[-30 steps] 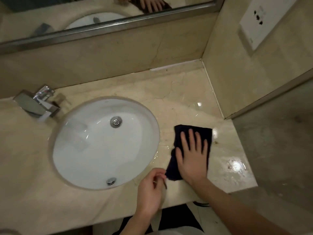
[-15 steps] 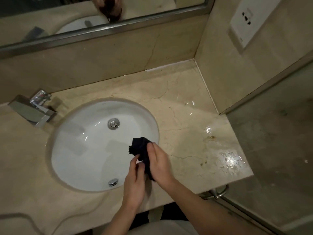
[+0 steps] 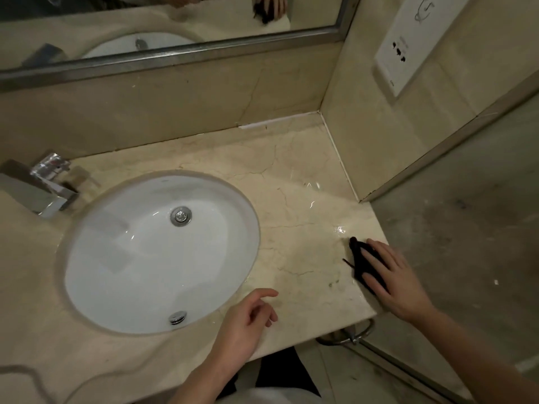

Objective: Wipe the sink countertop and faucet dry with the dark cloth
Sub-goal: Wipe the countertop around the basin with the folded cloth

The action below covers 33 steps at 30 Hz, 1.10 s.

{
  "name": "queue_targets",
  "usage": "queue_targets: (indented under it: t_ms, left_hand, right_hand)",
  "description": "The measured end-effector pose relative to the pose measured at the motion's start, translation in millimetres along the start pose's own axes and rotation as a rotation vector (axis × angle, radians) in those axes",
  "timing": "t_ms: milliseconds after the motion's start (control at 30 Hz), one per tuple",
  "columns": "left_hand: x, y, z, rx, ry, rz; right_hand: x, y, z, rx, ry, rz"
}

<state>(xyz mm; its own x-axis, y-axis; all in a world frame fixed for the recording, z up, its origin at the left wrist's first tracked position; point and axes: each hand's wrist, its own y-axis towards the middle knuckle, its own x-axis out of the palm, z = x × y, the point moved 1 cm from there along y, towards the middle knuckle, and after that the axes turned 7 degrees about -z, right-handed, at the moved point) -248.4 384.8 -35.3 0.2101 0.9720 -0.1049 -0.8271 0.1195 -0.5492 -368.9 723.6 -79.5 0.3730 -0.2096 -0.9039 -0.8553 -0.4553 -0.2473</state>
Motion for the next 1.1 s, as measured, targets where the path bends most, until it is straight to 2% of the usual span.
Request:
queue_targets:
  t_ms: [133, 267, 433, 567, 667, 733, 800, 867, 933, 1000, 1100]
  left_hand:
    - [-6, -9, -16, -0.017, -0.013, 0.095]
    - [-10, -20, -26, -0.021, -0.100, 0.180]
    - [-15, -35, -42, -0.051, -0.107, 0.240]
    - [-41, -52, -43, -0.081, -0.134, 0.276]
    - [-75, -59, -49, -0.097, -0.145, 0.371]
    - [-94, -61, -51, -0.081, -0.140, 0.389]
    - [-104, -61, -47, -0.028, -0.236, 0.292]
    - [-110, -59, -38, 0.040, -0.327, 0.197]
    - [-118, -57, -33, 0.075, -0.356, 0.197]
    - [-125, -57, -30, 0.093, -0.339, 0.185]
    - [-118, -66, -37, 0.093, -0.155, 0.103]
  right_hand:
    - [25, 5, -22, 0.006, 0.019, 0.121]
    - [68, -2, -98, 0.027, 0.081, 0.241]
    - [106, 39, -226, -0.006, 0.169, 0.211]
    - [117, 96, -295, -0.084, 0.264, 0.148]
    - [102, 115, -320, 0.045, 0.533, 0.041]
    - [82, 108, -336, 0.140, 0.919, -0.012]
    - [63, 94, -353, 0.219, 1.275, 0.010]
    - [55, 77, -365, 0.261, 1.461, 0.014]
    - [55, 58, -371, 0.296, 1.470, 0.081]
    - [56, 39, -372, 0.317, 1.344, 0.250]
    - [52, 9, -374, 0.340, 1.150, 0.438]
